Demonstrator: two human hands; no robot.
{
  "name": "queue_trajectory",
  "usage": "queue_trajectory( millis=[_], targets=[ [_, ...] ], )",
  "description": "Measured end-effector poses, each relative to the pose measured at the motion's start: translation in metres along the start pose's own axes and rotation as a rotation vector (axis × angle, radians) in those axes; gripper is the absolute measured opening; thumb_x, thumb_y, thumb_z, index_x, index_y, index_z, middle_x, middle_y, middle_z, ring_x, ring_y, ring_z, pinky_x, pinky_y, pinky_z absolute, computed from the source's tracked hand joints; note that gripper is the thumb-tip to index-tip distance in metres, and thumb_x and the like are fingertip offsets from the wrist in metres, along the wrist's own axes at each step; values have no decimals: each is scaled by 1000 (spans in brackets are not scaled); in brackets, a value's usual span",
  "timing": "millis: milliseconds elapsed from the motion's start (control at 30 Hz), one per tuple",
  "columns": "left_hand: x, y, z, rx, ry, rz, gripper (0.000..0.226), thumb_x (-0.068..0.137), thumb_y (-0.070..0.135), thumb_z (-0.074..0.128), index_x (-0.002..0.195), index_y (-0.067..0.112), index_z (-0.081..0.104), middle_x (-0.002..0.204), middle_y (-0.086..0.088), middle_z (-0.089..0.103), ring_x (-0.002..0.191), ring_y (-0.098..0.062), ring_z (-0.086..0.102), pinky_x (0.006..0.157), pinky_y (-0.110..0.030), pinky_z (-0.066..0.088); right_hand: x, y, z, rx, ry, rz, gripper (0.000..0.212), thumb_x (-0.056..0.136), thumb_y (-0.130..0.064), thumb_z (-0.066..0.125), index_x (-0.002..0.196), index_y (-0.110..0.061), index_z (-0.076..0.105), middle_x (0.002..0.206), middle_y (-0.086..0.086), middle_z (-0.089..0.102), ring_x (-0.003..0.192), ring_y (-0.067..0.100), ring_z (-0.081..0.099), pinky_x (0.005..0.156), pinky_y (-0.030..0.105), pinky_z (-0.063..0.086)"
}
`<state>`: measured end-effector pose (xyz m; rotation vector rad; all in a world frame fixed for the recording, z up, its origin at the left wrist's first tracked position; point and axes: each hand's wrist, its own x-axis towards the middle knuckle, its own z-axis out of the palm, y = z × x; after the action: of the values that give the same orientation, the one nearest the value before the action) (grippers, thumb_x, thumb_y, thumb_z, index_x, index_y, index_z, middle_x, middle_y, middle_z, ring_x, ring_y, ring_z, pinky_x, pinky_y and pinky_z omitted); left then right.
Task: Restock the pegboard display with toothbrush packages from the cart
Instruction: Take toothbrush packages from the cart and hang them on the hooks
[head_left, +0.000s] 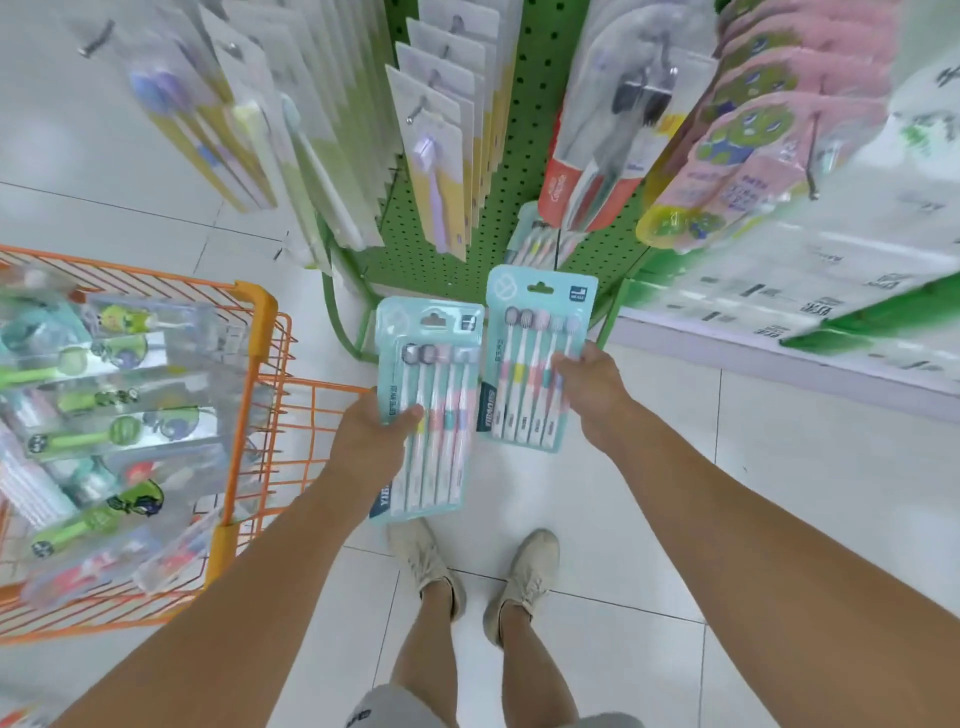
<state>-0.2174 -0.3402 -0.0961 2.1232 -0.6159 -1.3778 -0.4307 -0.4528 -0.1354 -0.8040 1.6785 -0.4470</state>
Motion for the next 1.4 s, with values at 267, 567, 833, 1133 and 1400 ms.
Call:
queue_trajectory(
  millis=[267,567,833,1133,1400],
  targets=[
    [12,5,8,-69,-87,6,12,100,23,59,110,27,65,96,6,73,81,-10,70,58,-22,51,31,17,-10,-34,32,47,15,102,-12,49,109,-17,63,92,-2,65,77,15,58,61,28,42],
    [26,11,18,-58,-149,0,18,96,25,67,114,24,68,100,1,77,88,-21,74,80,-43,61,86,-14,-4,-70,128,111,31,104,-27,54,128,-8,58,110,7,65,93,24,61,80,33,51],
    [38,18,34,-72,-157,-5,19,94,25,69,113,27,69,103,2,76,97,-24,73,90,-49,58,119,-20,-11,155,283,186,64,98,-27,60,154,-10,32,132,7,57,113,24,59,95,30,50],
    [35,32,62,-94,-223,-22,21,97,25,65,118,24,67,109,3,75,101,-20,71,94,-45,56,-10,-2,-18,274,-346,-82,34,103,-29,55,124,-3,62,117,13,73,103,23,70,91,39,59],
    [34,48,83,53,-182,59,46,98,36,60,139,19,46,118,-3,64,87,-17,65,64,-29,53,10,5,-21,272,-101,-81,24,102,-20,60,114,0,62,99,19,58,87,30,63,84,62,57]
  ],
)
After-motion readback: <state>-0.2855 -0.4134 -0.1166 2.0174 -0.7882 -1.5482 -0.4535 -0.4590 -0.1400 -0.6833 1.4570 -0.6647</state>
